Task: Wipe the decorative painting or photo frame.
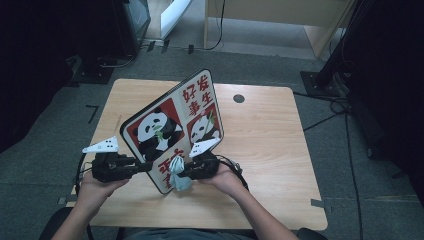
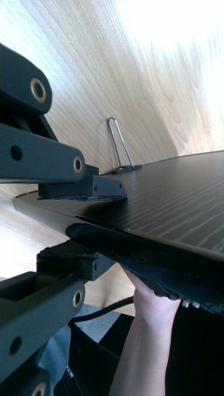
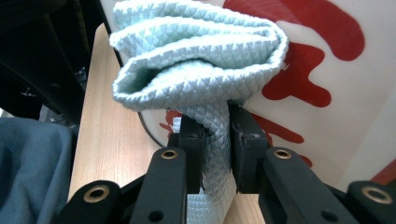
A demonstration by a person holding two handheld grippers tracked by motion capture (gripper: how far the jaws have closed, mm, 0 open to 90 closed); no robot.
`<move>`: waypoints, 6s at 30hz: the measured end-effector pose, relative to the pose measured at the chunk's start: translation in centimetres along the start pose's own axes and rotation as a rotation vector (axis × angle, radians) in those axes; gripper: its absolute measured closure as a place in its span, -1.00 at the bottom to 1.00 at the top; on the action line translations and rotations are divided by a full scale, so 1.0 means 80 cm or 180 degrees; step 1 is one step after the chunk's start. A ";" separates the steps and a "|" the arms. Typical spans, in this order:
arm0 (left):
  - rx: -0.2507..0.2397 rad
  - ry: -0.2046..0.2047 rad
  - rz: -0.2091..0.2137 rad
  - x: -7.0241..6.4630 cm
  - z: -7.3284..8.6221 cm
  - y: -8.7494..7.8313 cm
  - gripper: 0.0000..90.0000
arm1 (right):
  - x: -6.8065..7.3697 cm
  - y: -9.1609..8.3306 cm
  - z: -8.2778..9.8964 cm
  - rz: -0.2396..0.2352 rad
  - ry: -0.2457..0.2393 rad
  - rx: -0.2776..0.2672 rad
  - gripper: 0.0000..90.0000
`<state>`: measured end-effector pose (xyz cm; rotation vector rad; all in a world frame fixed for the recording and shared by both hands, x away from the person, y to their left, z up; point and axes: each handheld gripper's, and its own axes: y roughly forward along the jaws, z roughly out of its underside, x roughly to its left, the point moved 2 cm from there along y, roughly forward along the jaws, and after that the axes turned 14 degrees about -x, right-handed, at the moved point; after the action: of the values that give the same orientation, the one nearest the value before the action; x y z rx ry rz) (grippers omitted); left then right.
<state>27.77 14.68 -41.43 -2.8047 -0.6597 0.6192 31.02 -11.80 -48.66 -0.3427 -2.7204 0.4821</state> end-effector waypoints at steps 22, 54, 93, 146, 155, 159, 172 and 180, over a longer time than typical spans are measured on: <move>-0.0083 -0.0051 -0.0106 -0.005 0.005 -0.019 0.44 | 0.027 -0.031 -0.094 -0.0011 0.0056 -0.0228 0.71; -0.0157 0.0005 -0.0111 0.014 -0.010 -0.032 0.83 | 0.070 -0.030 -0.223 -0.0318 -0.0197 -0.0449 0.71; -0.0205 0.0031 0.0030 0.018 -0.019 -0.028 0.85 | 0.071 -0.004 -0.221 -0.0275 -0.0250 -0.0440 0.71; -0.0208 -0.0005 0.0091 0.017 -0.018 -0.027 0.94 | 0.055 0.006 -0.105 -0.0136 -0.0218 -0.0394 0.69; -0.0196 0.0007 0.0085 0.016 -0.017 -0.027 0.94 | 0.055 0.009 -0.086 -0.0100 -0.0270 -0.0311 0.70; -0.0206 -0.0010 0.0093 0.016 -0.016 -0.026 0.94 | 0.054 0.010 -0.074 -0.0083 -0.0242 -0.0271 0.70; -0.0173 0.0005 0.0115 0.016 -0.017 -0.026 0.94 | 0.045 0.014 -0.037 -0.0142 -0.0120 -0.0294 0.70; -0.0159 0.0002 0.0135 0.017 -0.017 -0.025 0.94 | 0.038 0.016 -0.019 -0.0137 -0.0137 -0.0155 0.70</move>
<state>28.69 16.97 -40.15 -2.8717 -0.6253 0.6178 29.03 -9.32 -46.85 -0.2888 -2.7788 0.4168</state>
